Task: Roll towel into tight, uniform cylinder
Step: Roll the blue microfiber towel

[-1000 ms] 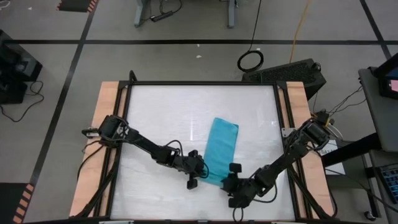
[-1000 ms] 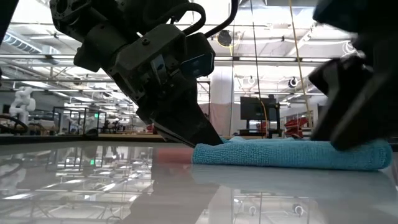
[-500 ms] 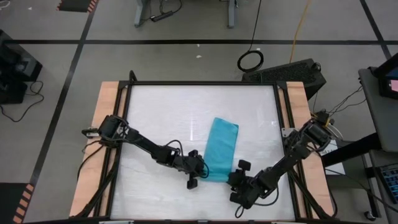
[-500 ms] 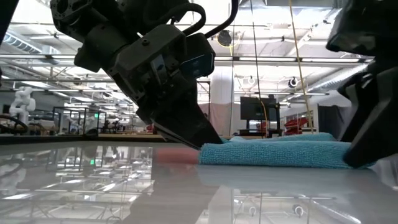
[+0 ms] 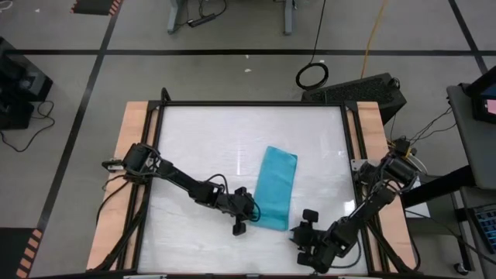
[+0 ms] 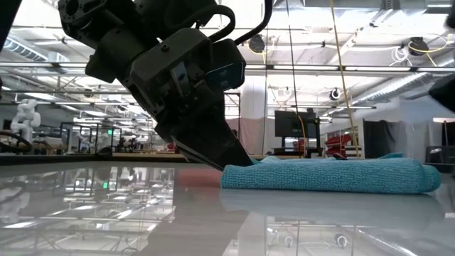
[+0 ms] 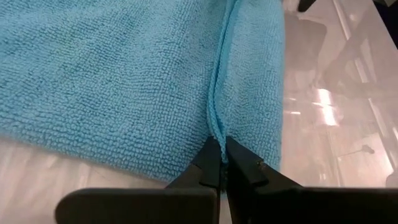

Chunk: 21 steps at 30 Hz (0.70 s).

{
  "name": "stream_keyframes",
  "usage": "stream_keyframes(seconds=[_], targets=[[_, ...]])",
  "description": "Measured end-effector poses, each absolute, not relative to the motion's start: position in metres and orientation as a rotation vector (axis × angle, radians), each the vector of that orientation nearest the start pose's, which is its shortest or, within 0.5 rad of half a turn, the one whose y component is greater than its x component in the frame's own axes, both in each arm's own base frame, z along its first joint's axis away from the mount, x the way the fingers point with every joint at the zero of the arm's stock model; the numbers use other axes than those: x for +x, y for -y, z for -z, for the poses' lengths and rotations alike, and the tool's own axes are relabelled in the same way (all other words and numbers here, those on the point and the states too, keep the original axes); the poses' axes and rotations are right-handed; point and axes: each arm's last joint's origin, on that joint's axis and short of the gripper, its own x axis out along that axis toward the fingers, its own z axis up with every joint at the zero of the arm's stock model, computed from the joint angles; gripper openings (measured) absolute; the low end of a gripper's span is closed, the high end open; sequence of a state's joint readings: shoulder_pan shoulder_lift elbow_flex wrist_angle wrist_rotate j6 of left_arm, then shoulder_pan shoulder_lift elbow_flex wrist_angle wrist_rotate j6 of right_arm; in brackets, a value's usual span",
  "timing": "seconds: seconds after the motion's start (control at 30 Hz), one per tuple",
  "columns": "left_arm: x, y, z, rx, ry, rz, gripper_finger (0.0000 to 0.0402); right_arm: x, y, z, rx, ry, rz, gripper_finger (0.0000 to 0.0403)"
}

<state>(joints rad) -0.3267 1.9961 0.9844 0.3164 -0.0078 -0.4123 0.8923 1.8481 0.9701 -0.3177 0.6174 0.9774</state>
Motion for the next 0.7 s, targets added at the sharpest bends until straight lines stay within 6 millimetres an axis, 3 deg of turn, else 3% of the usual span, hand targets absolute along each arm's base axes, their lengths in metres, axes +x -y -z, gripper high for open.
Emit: stream_keyframes(seconds=[0.23, 0.47, 0.7], targets=[[0.364, 0.123, -0.106, -0.277, -0.741, 0.159, 0.0011, 0.22, -0.255, -0.131, -0.096, -0.743, 0.134, 0.0139], [0.364, 0.123, -0.106, -0.278, -0.743, 0.16, 0.0011, 0.235, -0.248, -0.135, -0.296, -0.673, 0.123, 0.0183], [0.363, 0.123, -0.106, -0.278, -0.744, 0.162, 0.0011, 0.245, -0.238, -0.133, -0.293, -0.731, 0.107, 0.0224]])
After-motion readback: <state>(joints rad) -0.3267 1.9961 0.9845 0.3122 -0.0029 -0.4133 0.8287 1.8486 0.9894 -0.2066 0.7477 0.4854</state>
